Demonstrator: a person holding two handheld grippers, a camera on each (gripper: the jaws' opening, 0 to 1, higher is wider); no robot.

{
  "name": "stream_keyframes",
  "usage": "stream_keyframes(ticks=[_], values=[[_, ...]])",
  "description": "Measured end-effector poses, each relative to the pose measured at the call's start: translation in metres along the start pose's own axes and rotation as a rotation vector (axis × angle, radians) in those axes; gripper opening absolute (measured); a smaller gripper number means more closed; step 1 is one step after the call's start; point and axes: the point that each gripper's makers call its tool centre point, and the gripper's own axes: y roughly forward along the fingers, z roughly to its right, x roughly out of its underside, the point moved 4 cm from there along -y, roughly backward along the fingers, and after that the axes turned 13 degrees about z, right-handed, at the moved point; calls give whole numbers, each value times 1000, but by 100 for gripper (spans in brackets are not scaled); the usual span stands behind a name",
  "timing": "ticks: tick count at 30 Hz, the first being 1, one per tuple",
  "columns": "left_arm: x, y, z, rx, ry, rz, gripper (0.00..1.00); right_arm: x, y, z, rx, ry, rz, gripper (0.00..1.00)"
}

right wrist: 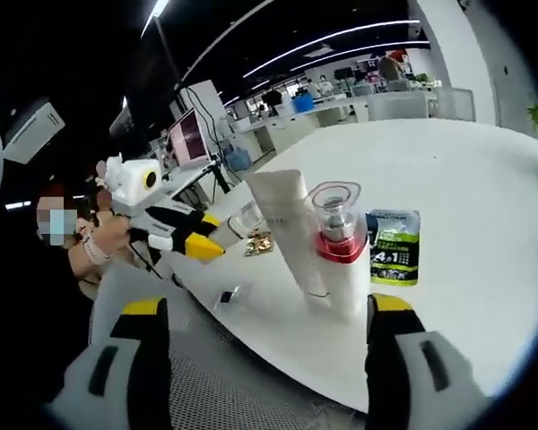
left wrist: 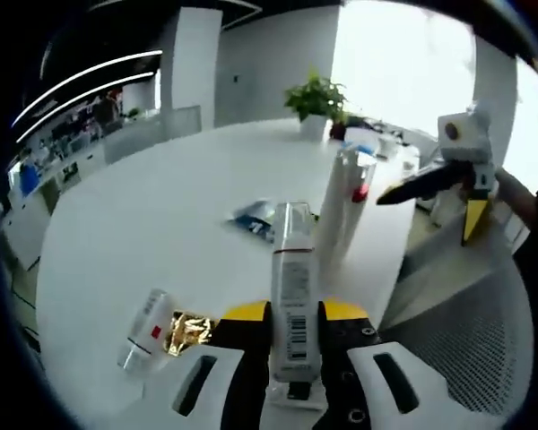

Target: Arrange the skincare products in the storage area until every visible bottle or jar stands upright without overlapping.

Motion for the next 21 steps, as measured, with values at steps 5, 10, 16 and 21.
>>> stream_keyframes(ticks=[5,10,16,21], values=[[-3,-1,12,9,-10,25,16,-6,0,-4,-18,71,80,81],[-6,1,24,38,-30,47,16,-9,3,-12,-56,126,129,69],[-6,3,34,48,-29,57,16,-11,7,-19,-90,165,163,56],[-6,2,41,53,-72,86,16,-13,12,-20,-103,202,191,51]])
